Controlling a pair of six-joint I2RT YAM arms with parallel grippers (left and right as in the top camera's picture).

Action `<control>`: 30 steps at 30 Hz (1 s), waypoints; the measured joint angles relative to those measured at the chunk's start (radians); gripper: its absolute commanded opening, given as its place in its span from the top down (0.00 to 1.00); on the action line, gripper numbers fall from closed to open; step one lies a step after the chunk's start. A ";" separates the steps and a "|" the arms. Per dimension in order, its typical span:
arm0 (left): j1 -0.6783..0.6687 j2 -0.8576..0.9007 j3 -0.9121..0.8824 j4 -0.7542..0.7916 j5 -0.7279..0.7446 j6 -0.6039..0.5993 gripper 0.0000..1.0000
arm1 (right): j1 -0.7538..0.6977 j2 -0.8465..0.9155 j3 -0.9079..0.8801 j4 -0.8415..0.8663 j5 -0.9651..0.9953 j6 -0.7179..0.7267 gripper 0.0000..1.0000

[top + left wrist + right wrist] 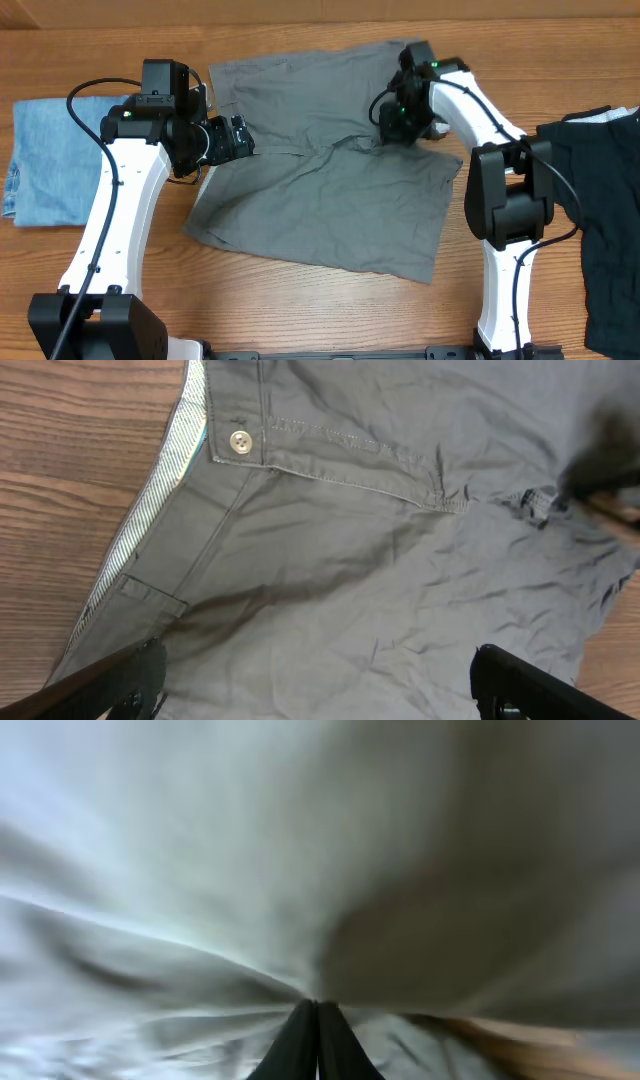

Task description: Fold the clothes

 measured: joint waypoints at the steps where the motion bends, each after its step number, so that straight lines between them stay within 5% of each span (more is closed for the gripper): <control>1: 0.000 0.000 0.000 0.000 0.000 0.000 0.00 | -0.002 -0.006 0.040 0.000 0.003 0.000 0.96; 12: 0.000 0.000 0.000 0.000 0.000 0.000 0.00 | -0.015 -0.170 0.198 0.037 0.150 0.004 0.96; 30: 0.000 0.000 0.000 0.000 0.000 0.000 0.00 | -0.131 -0.145 -0.277 0.193 0.224 0.004 0.96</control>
